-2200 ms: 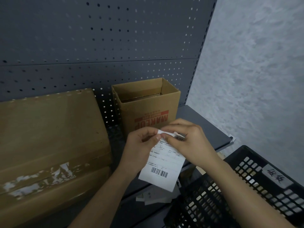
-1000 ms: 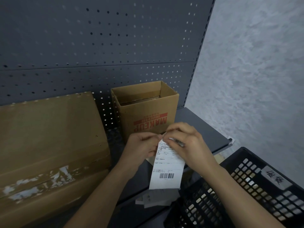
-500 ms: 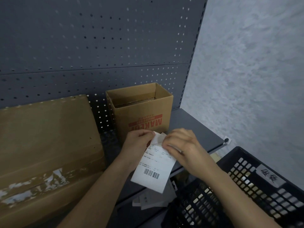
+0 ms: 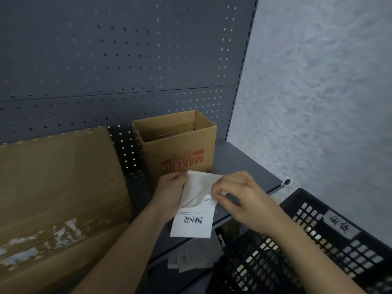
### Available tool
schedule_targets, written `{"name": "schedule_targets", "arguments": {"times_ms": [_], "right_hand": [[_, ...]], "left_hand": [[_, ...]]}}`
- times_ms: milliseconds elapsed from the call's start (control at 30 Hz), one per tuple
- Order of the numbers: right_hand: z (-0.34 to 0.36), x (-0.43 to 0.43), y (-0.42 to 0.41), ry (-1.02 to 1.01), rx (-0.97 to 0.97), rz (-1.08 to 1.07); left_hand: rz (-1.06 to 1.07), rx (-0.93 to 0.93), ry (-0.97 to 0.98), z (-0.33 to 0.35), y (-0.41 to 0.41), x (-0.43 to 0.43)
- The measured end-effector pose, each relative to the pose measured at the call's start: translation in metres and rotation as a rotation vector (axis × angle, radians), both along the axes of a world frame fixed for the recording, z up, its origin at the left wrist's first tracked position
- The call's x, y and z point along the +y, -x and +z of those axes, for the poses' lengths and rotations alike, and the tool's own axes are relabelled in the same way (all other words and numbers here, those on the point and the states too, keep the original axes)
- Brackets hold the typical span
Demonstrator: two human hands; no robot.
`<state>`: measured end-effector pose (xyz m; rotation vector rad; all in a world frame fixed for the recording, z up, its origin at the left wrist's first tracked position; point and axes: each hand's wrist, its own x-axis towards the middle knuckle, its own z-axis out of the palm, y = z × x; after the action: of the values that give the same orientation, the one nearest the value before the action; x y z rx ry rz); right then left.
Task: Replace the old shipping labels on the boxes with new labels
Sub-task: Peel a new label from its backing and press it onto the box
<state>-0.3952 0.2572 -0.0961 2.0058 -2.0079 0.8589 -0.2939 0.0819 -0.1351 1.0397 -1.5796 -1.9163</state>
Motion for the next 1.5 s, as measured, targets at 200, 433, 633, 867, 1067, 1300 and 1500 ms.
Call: {"name": "schedule_targets", "arguments": {"times_ms": [200,433,633,867,1067,1300,1500], "right_hand": [[-0.001,0.002,0.002,-0.010,0.038,-0.031],[0.003,0.010,-0.001,-0.016,0.045,-0.035],[0.009,0.017,-0.005,0.015,0.083,-0.010],[0.009,0.028,0.005,0.048,0.011,-0.002],[0.014,0.030,0.003,0.082,-0.018,0.021],[0.021,0.031,0.002,0.120,-0.050,0.037],[0.020,0.030,0.005,0.141,-0.181,0.057]], "left_hand": [[-0.028,-0.037,-0.013,0.002,0.014,-0.003],[-0.023,-0.075,-0.018,-0.003,0.023,-0.004],[-0.052,-0.050,-0.074,-0.004,0.024,-0.002],[-0.120,-0.072,-0.007,0.000,0.015,-0.008],[-0.089,-0.120,0.138,0.001,0.015,-0.009],[-0.138,-0.148,0.249,0.001,0.014,-0.010],[-0.181,-0.199,0.322,0.001,0.009,-0.012]]}}
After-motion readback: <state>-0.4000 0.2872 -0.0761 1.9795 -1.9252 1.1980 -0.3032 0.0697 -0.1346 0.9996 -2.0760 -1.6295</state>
